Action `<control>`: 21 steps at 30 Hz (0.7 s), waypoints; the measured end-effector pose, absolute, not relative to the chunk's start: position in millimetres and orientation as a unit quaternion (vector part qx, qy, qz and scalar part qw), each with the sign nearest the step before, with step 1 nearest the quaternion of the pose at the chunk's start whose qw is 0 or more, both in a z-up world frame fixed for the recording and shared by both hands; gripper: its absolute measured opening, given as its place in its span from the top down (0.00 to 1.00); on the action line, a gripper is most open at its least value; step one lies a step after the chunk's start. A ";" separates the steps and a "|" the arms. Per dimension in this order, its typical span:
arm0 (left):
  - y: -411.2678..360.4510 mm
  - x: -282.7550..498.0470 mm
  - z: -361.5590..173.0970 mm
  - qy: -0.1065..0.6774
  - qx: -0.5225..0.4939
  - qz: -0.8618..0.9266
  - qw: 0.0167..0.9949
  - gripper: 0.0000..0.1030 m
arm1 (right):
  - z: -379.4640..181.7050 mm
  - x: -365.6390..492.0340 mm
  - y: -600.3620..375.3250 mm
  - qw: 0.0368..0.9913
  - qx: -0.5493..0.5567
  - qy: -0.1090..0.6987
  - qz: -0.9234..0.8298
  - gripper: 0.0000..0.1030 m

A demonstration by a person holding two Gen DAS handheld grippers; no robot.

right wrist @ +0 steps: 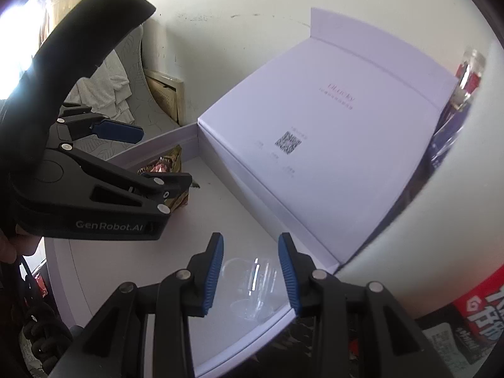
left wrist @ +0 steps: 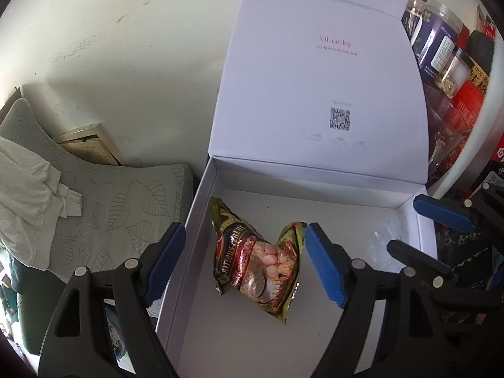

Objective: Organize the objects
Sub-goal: 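Lower the cereal bag into the white box and open the left gripper while the right releases the stand inside, then withdraw both grippers from the box back toward the table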

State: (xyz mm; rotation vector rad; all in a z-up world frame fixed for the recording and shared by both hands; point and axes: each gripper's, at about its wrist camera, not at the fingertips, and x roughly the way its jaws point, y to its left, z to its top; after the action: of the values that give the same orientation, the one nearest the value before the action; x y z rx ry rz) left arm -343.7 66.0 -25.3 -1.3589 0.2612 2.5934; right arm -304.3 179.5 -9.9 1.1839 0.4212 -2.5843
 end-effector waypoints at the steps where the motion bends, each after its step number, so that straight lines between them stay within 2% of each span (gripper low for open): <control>1: 64.6 -341.8 -22.6 0.084 -0.456 0.880 0.103 0.25 | -6.0 -301.4 180.0 0.132 0.403 0.145 -0.894 0.65; 21: 36.2 -286.7 47.4 0.041 -0.407 0.909 0.080 0.25 | 52.9 -258.1 181.7 0.112 0.344 0.127 -0.923 0.50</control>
State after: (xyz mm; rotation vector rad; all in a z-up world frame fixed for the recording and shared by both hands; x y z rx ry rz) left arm -286.7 36.2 47.4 -1.2180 0.1225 2.7194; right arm -258.1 181.7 52.9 1.0106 0.3739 -2.7108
